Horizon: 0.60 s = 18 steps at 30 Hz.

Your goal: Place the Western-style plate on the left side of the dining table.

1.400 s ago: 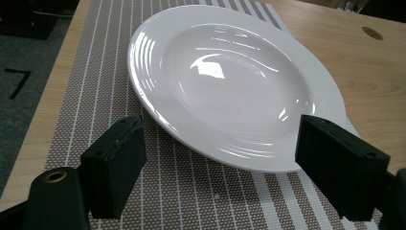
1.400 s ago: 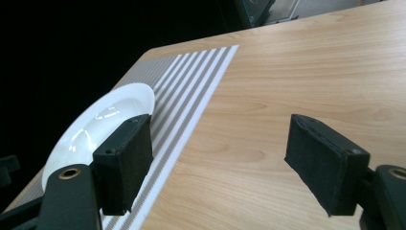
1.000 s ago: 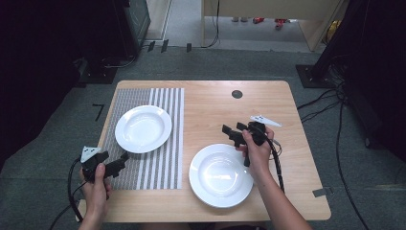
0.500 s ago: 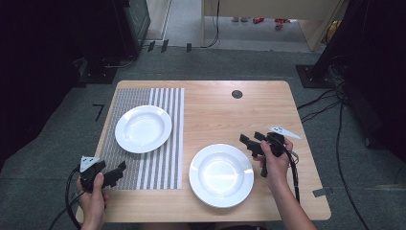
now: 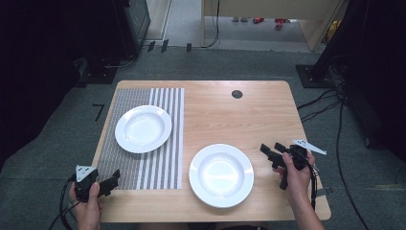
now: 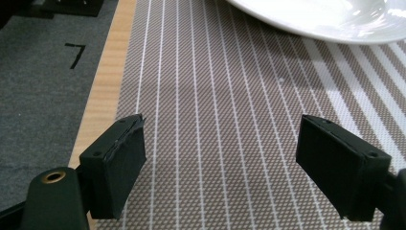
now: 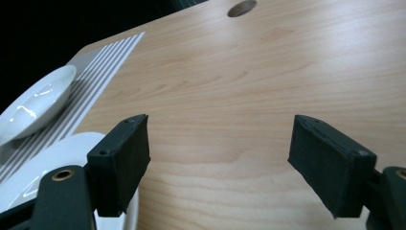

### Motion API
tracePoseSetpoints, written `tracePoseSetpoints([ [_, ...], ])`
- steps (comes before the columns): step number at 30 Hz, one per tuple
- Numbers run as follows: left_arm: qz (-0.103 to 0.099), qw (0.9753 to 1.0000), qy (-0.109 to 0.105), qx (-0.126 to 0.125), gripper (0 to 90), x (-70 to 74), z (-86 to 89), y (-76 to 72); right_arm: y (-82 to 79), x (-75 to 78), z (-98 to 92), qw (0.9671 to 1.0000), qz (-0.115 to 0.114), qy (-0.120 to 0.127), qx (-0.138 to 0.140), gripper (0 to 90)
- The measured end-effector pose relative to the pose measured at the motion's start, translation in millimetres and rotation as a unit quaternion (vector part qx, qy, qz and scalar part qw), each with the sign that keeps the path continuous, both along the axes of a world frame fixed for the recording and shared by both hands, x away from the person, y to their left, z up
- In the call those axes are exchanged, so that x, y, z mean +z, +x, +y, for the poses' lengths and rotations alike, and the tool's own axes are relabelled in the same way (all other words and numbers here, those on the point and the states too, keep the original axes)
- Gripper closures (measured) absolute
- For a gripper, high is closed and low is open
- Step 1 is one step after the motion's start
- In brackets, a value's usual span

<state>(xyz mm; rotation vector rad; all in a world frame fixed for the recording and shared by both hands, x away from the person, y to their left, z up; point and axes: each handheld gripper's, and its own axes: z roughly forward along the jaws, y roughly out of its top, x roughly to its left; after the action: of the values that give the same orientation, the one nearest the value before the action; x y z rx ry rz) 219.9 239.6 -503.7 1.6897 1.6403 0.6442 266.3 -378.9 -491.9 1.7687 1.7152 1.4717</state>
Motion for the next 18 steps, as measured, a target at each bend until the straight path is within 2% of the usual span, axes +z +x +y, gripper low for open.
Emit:
tracePoseSetpoints([
  [2, 0.002, 0.9999, 0.010, 0.003, 17.6, -2.2, 1.2, -1.7, -4.0, -2.0, -5.4, 1.0000, 0.003, -0.004, -0.003, 22.2],
  [8, 0.004, 0.9998, 0.019, 0.007, 17.1, -5.9, 4.6, -5.0, -18.4, -7.1, -24.9, 0.9997, 0.008, -0.004, -0.021, 22.2],
  [11, 0.004, 0.9994, 0.034, 0.009, 17.1, -6.6, 4.7, -5.6, -24.9, -10.2, -33.2, 0.9995, 0.014, -0.009, -0.028, 22.2],
  [15, 0.005, 0.9993, 0.036, 0.012, 17.1, -7.6, 6.7, -6.4, -33.4, -14.7, -43.5, 0.9991, 0.020, -0.016, -0.034, 22.2],
  [18, 0.008, 0.9992, 0.036, 0.012, 17.1, -9.6, 5.9, -6.2, -39.6, -17.1, -52.0, 0.9988, 0.024, -0.012, -0.041, 22.2],
])
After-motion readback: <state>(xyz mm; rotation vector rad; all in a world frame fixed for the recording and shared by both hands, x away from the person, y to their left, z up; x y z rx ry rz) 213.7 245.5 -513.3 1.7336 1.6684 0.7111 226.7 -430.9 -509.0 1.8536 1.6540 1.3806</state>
